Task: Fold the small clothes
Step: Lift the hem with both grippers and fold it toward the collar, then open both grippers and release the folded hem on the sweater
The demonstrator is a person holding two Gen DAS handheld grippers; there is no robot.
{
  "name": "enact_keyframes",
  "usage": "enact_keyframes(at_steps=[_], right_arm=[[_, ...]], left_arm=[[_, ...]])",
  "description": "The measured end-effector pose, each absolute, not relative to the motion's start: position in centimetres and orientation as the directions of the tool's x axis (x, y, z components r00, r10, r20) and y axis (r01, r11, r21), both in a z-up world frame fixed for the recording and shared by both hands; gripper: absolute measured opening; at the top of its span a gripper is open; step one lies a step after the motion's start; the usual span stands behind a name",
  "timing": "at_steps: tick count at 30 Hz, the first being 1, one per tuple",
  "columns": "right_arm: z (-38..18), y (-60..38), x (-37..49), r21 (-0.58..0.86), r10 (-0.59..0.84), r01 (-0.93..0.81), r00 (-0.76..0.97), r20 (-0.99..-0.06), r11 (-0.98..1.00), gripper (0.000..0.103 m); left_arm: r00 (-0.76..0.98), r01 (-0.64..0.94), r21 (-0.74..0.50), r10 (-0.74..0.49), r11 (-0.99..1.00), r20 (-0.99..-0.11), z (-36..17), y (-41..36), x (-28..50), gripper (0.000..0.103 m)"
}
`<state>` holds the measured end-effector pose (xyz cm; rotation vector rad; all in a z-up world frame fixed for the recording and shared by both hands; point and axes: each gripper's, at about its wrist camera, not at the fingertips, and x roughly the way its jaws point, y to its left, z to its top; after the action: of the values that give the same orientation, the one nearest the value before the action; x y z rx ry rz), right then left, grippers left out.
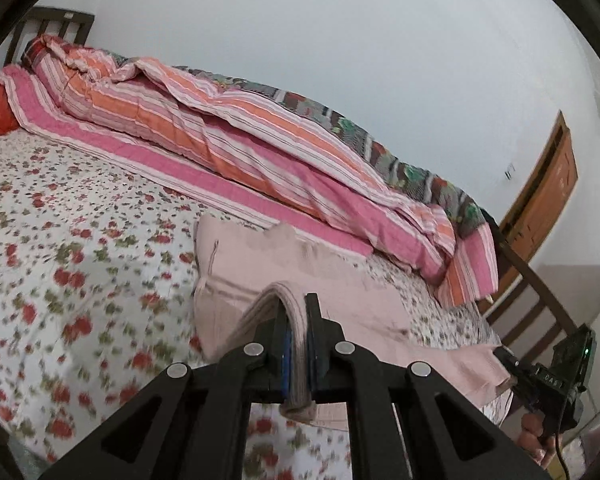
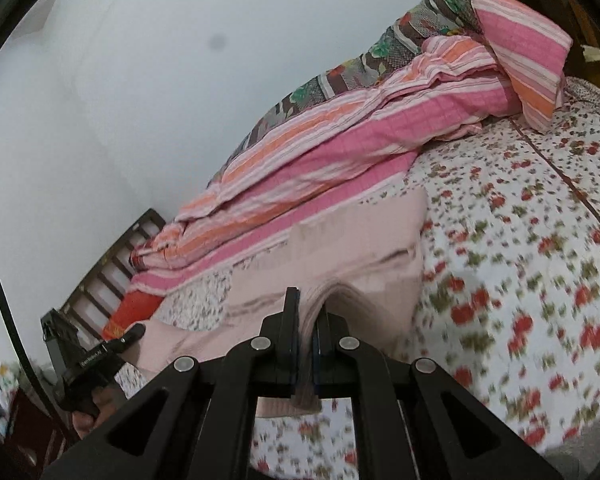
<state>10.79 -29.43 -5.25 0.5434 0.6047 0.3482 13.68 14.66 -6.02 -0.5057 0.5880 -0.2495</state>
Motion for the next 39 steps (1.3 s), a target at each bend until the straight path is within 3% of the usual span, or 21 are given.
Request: enact_keyframes(at_steps=[14, 20, 22, 23, 24, 25, 26, 27, 28, 33, 39], right_arm=[[-8.7, -29.0, 27.3, 0.624, 0.449, -0.041, 0.731, -0.514, 0.781, 0.005], [-10.7, -28.4, 33.6, 0.593, 0.431, -0.002, 0.688, -0.584, 0.805, 0.005], [-11.2, -28.0, 35.3, 0.569, 0.431, -0.020, 0.676, -0.598, 0.822, 0.012], [-11.3, -27.9, 35.6, 0.560, 0.428, -0.027, 0.677, -0.599, 0.828, 0.014], [-11.4, -27.8, 36.0, 0.553, 0.426, -0.038, 0.683, -0.594, 0.832, 0.022], [-11.4, -27.8, 36.2, 0.546, 0.426, -0.052, 0.689, -0.587, 0.836, 0.034], [-11.4, -27.9, 36.2, 0.543, 0.431, -0.072, 0.697, -0.573, 0.837, 0.039], [-11.5, -28.0, 36.0, 0.541, 0.436, -0.088, 0.705, -0.560, 0.837, 0.044], [-11.5, -28.1, 35.8, 0.533, 0.434, -0.098, 0.711, -0.553, 0.840, 0.044], [-12.1, -27.9, 35.5, 0.442, 0.353, -0.068, 0.714, -0.604, 0.894, 0.044], [-13.9, -27.0, 35.6, 0.317, 0.243, -0.019, 0.685, -0.687, 0.948, 0.044]], left_arm=[[0.763, -0.073, -0.508, -0.280, 0.859, -0.582, -10.1, 13.6, 28.5, 0.007], [0.714, -0.112, -0.530, -0.303, 0.841, -0.631, -12.8, 14.0, 34.4, 0.007], [0.698, -0.107, -0.570, -0.347, 0.815, -0.627, -13.6, 14.2, 35.9, 0.008], [0.689, -0.115, -0.585, -0.360, 0.803, -0.629, -14.0, 14.4, 36.6, 0.010], [0.683, -0.121, -0.588, -0.362, 0.800, -0.634, -14.2, 14.5, 37.1, 0.019], [0.686, -0.120, -0.583, -0.357, 0.804, -0.634, -14.2, 14.7, 37.5, 0.032], [0.698, -0.111, -0.582, -0.353, 0.806, -0.623, -14.1, 14.8, 37.5, 0.039], [0.713, -0.100, -0.583, -0.350, 0.807, -0.607, -14.0, 14.9, 37.3, 0.055], [0.731, -0.087, -0.587, -0.348, 0.805, -0.586, -13.9, 15.1, 37.0, 0.065], [0.734, -0.078, -0.579, -0.347, 0.812, -0.585, -13.9, 15.2, 36.8, 0.065], [0.715, -0.085, -0.453, -0.262, 0.887, -0.648, -14.4, 13.4, 36.5, 0.065]])
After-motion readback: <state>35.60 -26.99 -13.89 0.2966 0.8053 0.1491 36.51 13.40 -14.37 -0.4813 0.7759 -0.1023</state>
